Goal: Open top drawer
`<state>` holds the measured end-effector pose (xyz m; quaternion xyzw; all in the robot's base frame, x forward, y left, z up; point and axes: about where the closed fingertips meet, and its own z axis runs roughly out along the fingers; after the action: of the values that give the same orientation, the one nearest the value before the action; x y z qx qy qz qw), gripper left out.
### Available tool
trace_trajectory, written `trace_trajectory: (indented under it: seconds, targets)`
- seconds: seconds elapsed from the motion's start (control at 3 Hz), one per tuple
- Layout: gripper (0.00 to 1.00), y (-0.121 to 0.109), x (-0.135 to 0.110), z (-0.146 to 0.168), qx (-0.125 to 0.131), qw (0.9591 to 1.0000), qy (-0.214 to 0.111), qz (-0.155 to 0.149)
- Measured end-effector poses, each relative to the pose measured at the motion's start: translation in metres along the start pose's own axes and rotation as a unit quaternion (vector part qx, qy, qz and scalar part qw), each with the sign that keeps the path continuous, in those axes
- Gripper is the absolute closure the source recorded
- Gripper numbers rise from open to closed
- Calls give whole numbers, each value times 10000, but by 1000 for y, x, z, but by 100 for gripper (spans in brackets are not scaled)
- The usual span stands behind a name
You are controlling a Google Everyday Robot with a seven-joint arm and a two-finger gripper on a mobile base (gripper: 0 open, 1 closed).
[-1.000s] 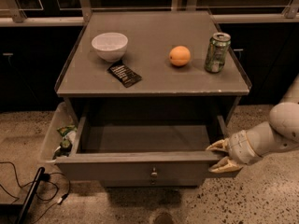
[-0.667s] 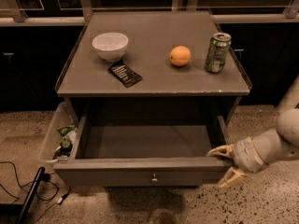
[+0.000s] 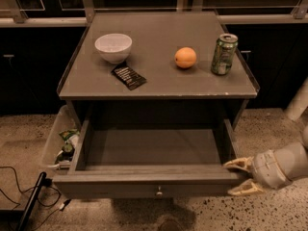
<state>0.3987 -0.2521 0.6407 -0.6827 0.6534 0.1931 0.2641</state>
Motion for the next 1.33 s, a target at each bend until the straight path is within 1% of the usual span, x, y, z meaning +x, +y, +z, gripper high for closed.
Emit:
trace_trajectory:
  seconds: [0.67, 1.0, 1.33]
  targets:
    - [7, 1, 0, -1, 4, 10000, 2, 1]
    - [0, 1, 0, -1, 4, 10000, 1, 1]
    - [0, 1, 0, -1, 4, 10000, 2, 1]
